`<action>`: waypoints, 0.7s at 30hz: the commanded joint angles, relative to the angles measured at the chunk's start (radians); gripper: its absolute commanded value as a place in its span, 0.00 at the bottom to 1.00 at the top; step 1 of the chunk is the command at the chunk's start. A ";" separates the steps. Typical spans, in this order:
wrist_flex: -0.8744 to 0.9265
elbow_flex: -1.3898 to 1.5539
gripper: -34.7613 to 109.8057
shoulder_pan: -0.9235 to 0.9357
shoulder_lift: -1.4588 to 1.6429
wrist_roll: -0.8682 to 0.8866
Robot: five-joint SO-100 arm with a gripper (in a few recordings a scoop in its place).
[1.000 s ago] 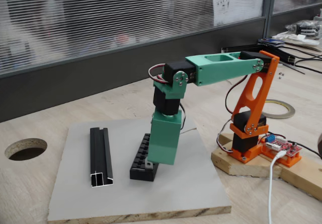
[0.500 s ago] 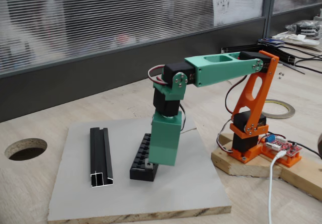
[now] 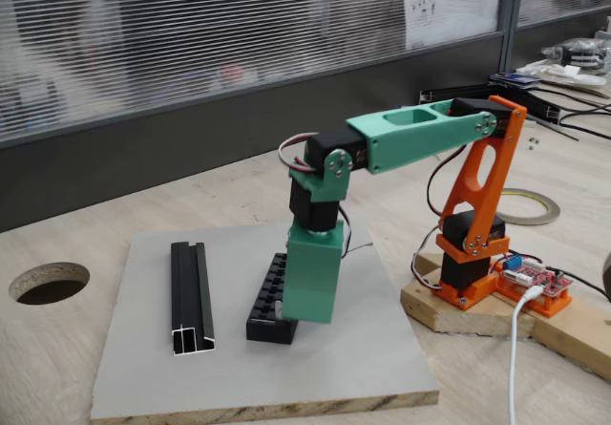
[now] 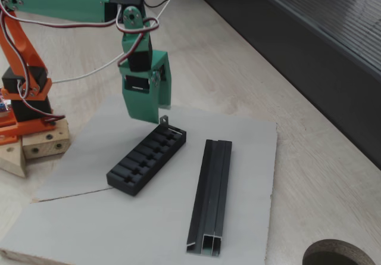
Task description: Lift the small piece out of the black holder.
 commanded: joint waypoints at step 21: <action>-0.060 0.005 0.49 -0.006 -0.049 0.005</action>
